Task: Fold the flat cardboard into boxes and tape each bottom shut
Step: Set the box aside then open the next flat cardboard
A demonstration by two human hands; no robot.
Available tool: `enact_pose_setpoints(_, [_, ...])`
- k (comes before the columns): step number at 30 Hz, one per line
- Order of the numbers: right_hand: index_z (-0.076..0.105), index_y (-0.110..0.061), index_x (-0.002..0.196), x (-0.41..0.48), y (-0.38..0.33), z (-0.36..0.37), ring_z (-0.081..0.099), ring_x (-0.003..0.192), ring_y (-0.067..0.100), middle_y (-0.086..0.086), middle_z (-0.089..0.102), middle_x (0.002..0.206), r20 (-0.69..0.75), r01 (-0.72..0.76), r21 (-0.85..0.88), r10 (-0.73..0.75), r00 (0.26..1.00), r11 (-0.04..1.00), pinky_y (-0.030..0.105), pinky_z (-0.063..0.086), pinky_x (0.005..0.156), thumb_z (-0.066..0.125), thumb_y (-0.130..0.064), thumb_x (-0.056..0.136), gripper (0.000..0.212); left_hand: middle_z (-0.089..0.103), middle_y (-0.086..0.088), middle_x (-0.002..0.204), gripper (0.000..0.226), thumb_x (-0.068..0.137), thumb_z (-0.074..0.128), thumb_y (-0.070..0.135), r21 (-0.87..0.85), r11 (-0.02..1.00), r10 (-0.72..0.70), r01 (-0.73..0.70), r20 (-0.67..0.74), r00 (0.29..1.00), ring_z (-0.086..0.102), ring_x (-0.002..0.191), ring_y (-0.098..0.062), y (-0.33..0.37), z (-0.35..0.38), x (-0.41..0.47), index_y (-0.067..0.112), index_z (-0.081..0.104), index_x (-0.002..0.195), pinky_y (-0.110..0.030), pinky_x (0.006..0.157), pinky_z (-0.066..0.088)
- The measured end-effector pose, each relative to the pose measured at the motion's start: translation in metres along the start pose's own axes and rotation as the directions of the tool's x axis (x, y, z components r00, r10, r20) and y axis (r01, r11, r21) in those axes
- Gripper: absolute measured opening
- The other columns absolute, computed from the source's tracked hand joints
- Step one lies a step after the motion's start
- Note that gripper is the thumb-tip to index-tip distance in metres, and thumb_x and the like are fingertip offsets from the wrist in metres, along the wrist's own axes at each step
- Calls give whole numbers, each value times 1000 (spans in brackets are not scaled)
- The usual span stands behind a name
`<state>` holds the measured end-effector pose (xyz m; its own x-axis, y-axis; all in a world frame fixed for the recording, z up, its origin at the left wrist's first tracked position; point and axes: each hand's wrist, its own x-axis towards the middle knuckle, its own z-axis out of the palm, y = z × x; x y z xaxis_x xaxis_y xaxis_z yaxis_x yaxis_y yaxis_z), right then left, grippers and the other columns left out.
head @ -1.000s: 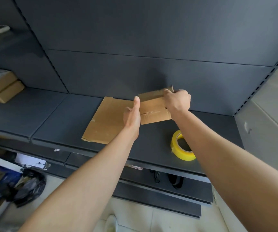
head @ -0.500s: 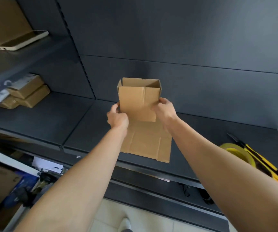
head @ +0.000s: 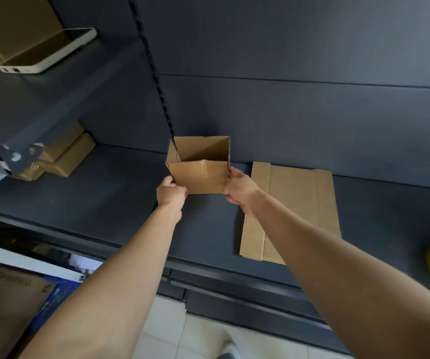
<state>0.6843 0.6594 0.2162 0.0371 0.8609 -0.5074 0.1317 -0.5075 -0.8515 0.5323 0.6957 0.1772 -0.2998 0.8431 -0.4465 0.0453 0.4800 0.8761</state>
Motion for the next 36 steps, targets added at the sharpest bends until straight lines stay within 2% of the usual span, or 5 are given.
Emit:
enact_pose_setpoints(5, [47, -24, 134, 3, -4, -2, 54, 110, 19, -4, 61, 117, -8, 26, -16, -26, 1000, 1000, 26, 42, 93, 41, 1, 92, 49, 45, -6, 141, 66, 90, 50, -6, -108, 994, -25, 26, 18, 1000, 53, 101, -18, 10, 4, 9, 15, 29, 149, -31, 98, 46])
enact_pose_setpoints(9, [37, -14, 145, -1, 14, -31, 51, 117, 21, 7, 50, 137, -292, -70, -55, 51, 955, 996, 23, 39, 89, 42, 2, 93, 55, 59, -9, 96, 39, 90, 40, -5, -52, 995, -92, 85, -136, 987, 61, 94, -26, 5, 17, -12, 4, 47, 127, -41, 93, 51])
enact_pose_setpoints(17, [39, -3, 139, -31, 66, -127, 32, 133, 33, 15, 33, 147, -642, -529, -153, 324, 695, 835, 42, 28, 110, 43, -15, 95, 46, 47, -7, 79, 29, 87, 51, 0, 400, 916, -126, -21, 337, 933, 45, 77, -21, -15, 84, -70, 19, 44, 67, -30, 74, 40])
enact_pose_setpoints(26, [54, -2, 104, -51, 88, -162, 48, 71, 20, 5, 47, 75, -508, -354, 4, 307, 804, 935, 30, 42, 68, 51, -11, 91, 16, 59, -15, 112, 30, 88, 60, 5, 466, 882, -226, 72, 282, 932, 57, 105, -28, -16, 105, -91, 1, 56, 117, -37, 92, 49])
enact_pose_setpoints(36, [55, -4, 105, -111, 55, -222, 64, 89, 29, 15, 64, 102, -358, -105, 229, 184, 915, 968, 42, 55, 82, 59, -2, 88, 18, 60, -11, 88, 5, 89, 58, 2, 401, 913, -198, 76, 274, 941, 57, 76, -22, 13, 113, -156, 5, 57, 93, -32, 67, 46])
